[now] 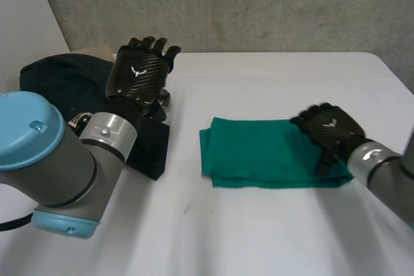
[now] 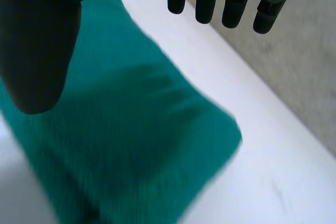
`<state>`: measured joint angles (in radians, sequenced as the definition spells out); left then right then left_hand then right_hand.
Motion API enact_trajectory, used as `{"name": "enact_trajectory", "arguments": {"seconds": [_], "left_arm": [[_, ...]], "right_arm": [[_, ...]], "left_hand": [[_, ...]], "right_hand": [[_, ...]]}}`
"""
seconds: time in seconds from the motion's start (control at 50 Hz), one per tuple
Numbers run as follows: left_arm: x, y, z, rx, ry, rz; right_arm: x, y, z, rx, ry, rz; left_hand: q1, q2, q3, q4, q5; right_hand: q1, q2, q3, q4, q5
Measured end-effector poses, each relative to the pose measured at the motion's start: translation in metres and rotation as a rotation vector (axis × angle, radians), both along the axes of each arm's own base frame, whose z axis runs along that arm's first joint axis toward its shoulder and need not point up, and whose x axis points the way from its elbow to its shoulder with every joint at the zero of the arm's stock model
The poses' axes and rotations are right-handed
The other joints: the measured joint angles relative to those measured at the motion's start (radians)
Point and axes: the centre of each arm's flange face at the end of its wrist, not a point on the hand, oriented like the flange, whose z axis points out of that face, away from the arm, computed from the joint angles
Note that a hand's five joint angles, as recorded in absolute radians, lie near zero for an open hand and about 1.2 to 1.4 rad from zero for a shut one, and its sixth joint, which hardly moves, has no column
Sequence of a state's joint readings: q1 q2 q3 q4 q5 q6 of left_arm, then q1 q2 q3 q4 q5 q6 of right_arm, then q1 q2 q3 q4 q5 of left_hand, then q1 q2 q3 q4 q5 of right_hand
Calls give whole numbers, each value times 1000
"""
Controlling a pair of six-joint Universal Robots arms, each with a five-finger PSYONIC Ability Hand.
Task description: Fold the laundry.
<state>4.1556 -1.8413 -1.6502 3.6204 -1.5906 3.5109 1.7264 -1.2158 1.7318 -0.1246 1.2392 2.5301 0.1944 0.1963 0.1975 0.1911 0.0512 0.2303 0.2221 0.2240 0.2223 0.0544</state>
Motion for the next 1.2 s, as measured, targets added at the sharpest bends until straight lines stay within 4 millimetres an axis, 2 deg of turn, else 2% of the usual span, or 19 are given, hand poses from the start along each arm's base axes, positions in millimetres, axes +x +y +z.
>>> {"name": "enact_trajectory", "arguments": {"seconds": [0.06, 0.14, 0.22, 0.28, 0.34, 0.36, 0.42, 0.44, 0.5, 0.58, 0.66, 0.68, 0.74, 0.78, 0.92, 0.98, 1.0, 1.08, 1.2], "left_arm": [[-2, 2, -2, 3, -2, -6], [-3, 3, -4, 9, -6, -10], [-4, 4, -5, 12, -8, -12], [-3, 5, -4, 12, -7, -12], [-3, 6, -3, 9, -6, -12], [-3, 6, -1, 6, -3, -11], [-2, 7, 2, 1, 0, -10], [-1, 7, 3, -1, 1, -9], [0, 8, 4, -2, 2, -6], [1, 8, 4, 0, 3, -3], [0, 7, 5, 2, 10, -6], [-1, 7, 5, 3, 16, -8], [-4, 6, 9, 1, 40, -14], [-6, 4, 11, 1, 58, -21], [-37, 1, 14, 40, 146, -96], [-51, 2, 10, 75, 159, -128], [-66, 3, 3, 123, 165, -158], [-86, 7, -14, 206, 160, -196], [-111, 13, -56, 346, 97, -218]], "right_arm": [[-19, -7, -9, 22, 37, -45], [-40, -17, -22, 15, 132, -87], [-49, -25, -25, -20, 212, -112], [-44, -29, -20, -81, 243, -115], [-33, -30, -14, -130, 245, -96], [-13, -26, -6, -200, 231, -51], [12, -17, 2, -266, 200, 18], [34, -7, 7, -310, 169, 90], [70, 20, 9, -355, 106, 253], [105, 61, -4, -335, 43, 476], [118, 82, -21, -270, 24, 579], [120, 86, -25, -245, 19, 590], [118, 84, -26, -194, -11, 553], [114, 76, -20, -172, -49, 498], [72, 28, 35, -68, -370, 187], [59, 18, 45, -16, -459, 110], [48, 9, 51, 41, -519, 42], [37, 0, 49, 128, -549, -29], [36, -15, 24, 257, -474, -72]], "left_hand": [[0, 0, 0, 0, 0], [0, 0, 0, 0, 0], [0, 0, 0, 0, 0], [0, 0, 0, 0, 0], [0, 0, 0, 0, 0], [0, 0, 0, 0, 0], [0, 0, 0, 0, 0], [0, 0, 0, 0, 0], [0, 0, 0, 0, 0], [0, 0, 0, 0, 0], [0, 0, 0, 0, 0], [0, 0, 0, 0, 0], [0, 0, 0, 0, 0], [0, 0, 0, 0, 0], [0, 0, 0, 0, 0], [0, 0, 0, 0, 0], [0, 0, 0, 0, 0], [0, 0, 0, 0, 0], [3, 2, 0, 1, 0]], "right_hand": [[194, 188, 187, 189, 190], [828, 833, 815, 815, 804], [893, 955, 960, 968, 924], [893, 955, 963, 974, 924], [893, 955, 963, 974, 924], [893, 955, 963, 974, 930], [893, 955, 963, 974, 931], [893, 955, 963, 974, 931], [893, 955, 963, 974, 931], [893, 955, 963, 975, 931], [837, 869, 871, 876, 856], [699, 719, 744, 750, 731], [166, 181, 203, 209, 170], [13, 24, 31, 36, 18], [-3, -5, -8, -8, -7], [-3, -5, -8, -8, -7], [-3, -5, -8, -8, -7], [-3, -5, -8, -8, -7], [-3, -6, -8, -8, -7]]}}
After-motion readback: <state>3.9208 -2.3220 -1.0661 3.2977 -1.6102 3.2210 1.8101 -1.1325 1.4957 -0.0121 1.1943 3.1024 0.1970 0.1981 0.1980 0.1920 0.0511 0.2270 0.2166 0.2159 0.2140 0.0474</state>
